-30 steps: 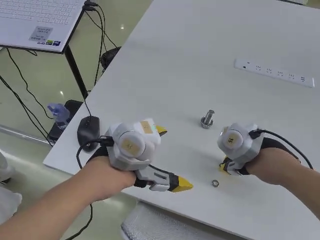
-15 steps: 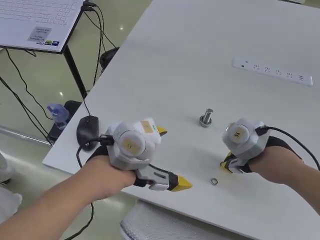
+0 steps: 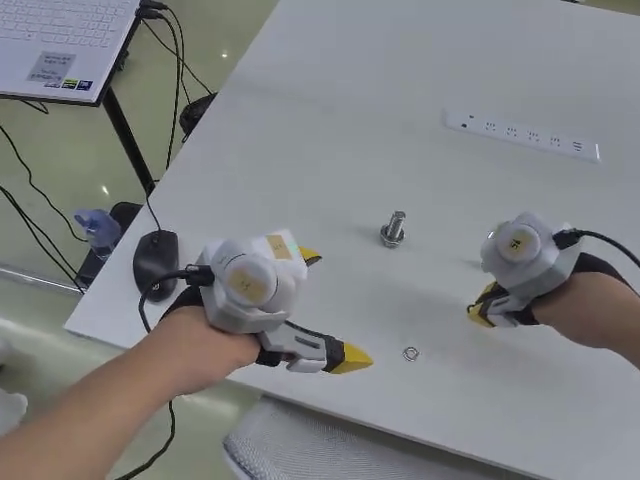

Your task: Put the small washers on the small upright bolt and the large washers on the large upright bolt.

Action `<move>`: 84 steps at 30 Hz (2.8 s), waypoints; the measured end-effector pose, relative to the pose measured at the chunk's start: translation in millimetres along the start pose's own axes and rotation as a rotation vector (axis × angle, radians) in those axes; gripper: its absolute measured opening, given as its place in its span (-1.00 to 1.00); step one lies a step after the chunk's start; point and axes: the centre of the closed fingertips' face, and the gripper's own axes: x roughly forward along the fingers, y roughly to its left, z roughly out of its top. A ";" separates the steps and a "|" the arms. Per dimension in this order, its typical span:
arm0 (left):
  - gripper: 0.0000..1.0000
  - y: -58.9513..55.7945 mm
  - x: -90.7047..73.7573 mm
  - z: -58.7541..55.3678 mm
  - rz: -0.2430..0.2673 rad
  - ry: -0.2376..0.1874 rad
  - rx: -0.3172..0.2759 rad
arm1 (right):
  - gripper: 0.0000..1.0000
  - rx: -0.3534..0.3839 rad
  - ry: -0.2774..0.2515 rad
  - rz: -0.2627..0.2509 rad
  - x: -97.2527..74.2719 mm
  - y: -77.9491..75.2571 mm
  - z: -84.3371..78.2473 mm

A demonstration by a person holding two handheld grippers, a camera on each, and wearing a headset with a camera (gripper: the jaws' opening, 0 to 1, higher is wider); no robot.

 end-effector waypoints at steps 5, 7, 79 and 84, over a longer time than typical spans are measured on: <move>0.73 -2.5 2.2 -0.7 -0.005 0.009 -0.002 | -0.75 0.018 -0.010 -0.032 -14.8 -24.5 -7.7; 0.73 -3.1 2.9 -0.4 -0.006 0.013 0.002 | -0.75 0.031 -0.016 -0.045 -21.1 -32.1 -8.5; 0.87 12.0 5.9 -6.2 -0.003 0.035 -0.023 | -0.75 -0.010 0.019 -0.055 5.9 -80.0 15.5; 0.85 11.2 5.5 -5.8 -0.005 0.040 -0.017 | -0.75 -0.024 0.024 -0.056 14.6 -78.1 13.9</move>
